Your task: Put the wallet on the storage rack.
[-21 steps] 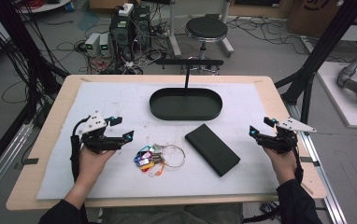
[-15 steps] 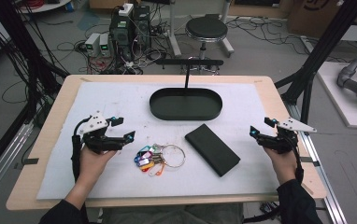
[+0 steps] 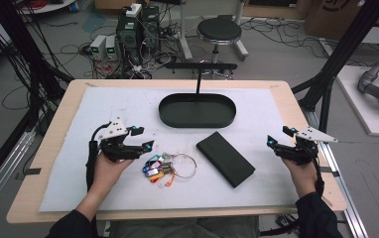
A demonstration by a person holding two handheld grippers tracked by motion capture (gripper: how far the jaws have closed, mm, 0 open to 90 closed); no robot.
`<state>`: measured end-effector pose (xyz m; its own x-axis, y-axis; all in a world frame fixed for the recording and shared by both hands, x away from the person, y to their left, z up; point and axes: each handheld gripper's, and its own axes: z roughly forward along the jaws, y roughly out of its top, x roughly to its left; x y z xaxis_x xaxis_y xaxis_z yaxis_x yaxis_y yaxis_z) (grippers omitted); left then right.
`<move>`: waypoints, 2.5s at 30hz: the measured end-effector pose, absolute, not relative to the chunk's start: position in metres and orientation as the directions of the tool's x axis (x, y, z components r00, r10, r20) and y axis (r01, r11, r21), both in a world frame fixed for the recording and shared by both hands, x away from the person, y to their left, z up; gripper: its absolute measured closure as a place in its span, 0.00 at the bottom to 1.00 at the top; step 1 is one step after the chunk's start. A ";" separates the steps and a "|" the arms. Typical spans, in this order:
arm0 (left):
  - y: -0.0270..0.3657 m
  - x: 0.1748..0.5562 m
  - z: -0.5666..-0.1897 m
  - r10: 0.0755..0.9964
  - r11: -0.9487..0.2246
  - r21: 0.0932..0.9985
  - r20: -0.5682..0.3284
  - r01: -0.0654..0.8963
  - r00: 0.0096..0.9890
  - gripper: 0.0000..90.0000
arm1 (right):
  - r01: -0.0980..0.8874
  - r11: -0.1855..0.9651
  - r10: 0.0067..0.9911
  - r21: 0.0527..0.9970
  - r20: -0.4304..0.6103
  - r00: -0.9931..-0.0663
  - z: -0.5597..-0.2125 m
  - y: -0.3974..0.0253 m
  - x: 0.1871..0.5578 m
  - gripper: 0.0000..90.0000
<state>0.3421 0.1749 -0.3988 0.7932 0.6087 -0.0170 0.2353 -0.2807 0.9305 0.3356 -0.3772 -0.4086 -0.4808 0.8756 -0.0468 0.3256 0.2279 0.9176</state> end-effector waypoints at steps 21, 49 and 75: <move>0.124 0.353 -0.396 0.520 -0.349 0.902 -0.039 0.254 0.854 0.40 | 0.336 0.261 0.843 0.905 -0.045 -0.535 -0.412 -0.370 0.336 0.31; 0.123 0.360 -0.396 0.548 -0.279 0.928 -0.056 0.246 0.835 0.40 | 0.279 0.491 0.585 0.826 -0.075 -0.807 -0.426 -0.300 0.277 0.37; 0.124 0.362 -0.398 0.561 -0.285 0.920 -0.066 0.268 0.825 0.39 | 0.066 0.748 0.405 0.661 -0.375 -0.834 -0.449 -0.264 0.257 0.52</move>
